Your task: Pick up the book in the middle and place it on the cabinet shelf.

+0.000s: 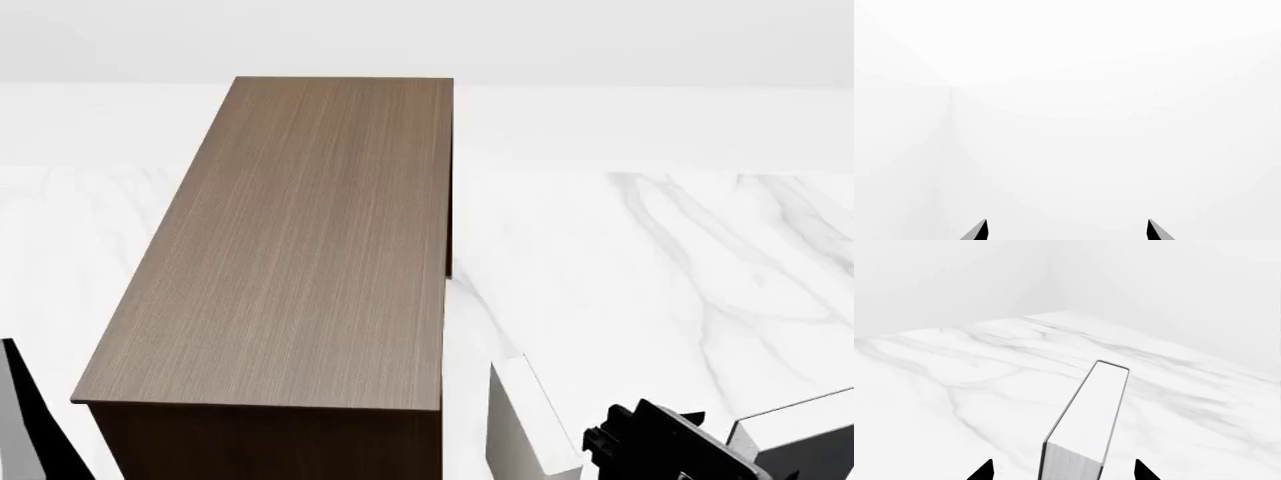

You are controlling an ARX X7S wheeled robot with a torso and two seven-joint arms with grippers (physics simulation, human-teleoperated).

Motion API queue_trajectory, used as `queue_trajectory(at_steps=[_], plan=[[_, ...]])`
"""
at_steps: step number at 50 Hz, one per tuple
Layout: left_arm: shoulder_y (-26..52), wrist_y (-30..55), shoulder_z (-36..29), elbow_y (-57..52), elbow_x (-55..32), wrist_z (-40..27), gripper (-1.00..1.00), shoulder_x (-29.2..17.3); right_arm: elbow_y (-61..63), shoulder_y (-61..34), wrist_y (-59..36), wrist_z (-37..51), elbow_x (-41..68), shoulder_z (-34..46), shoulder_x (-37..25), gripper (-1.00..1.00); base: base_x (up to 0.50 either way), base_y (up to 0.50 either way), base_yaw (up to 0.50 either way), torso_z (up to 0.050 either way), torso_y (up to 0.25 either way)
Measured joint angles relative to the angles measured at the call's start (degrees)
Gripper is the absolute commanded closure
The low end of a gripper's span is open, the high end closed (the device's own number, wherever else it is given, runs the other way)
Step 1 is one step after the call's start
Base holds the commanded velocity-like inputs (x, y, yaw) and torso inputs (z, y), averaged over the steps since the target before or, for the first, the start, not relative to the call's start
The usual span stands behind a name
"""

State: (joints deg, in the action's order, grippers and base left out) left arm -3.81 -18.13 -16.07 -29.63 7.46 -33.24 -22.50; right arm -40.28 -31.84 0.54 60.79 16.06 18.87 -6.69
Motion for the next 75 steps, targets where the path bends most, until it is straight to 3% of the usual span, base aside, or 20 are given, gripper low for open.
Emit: queue_trajectory(at_steps=[34,35,55,75], plan=[[0.2,0.0,-0.5,0.5,0.1,-0.6,-1.00,-0.4,-13.7,-4.8,6.9,-0.5,-0.5,0.7,1.2,-1.00,0.00,0.00,0.00,0.000,0.000],[0.2,0.0,-0.5,0.5,0.1,-0.6,-1.00,-0.4,-14.2,-5.0,7.1,-0.5,-0.6,0.7,1.2,1.00,0.00,0.00,0.00,0.000,0.000],[0.2,0.1,-0.7,0.5,0.1,-0.9,-1.00,-0.7,-15.5,-5.8,6.8,-0.9,-0.5,2.2,1.0,1.00,0.00,0.00,0.00,0.000,0.000],[0.3,0.3,-0.9,0.5,-0.1,-1.1,-1.00,-1.0,9.8,-2.4,-3.4,2.6,0.0,3.2,-5.1,1.00,0.00,0.00,0.00,0.000,0.002]])
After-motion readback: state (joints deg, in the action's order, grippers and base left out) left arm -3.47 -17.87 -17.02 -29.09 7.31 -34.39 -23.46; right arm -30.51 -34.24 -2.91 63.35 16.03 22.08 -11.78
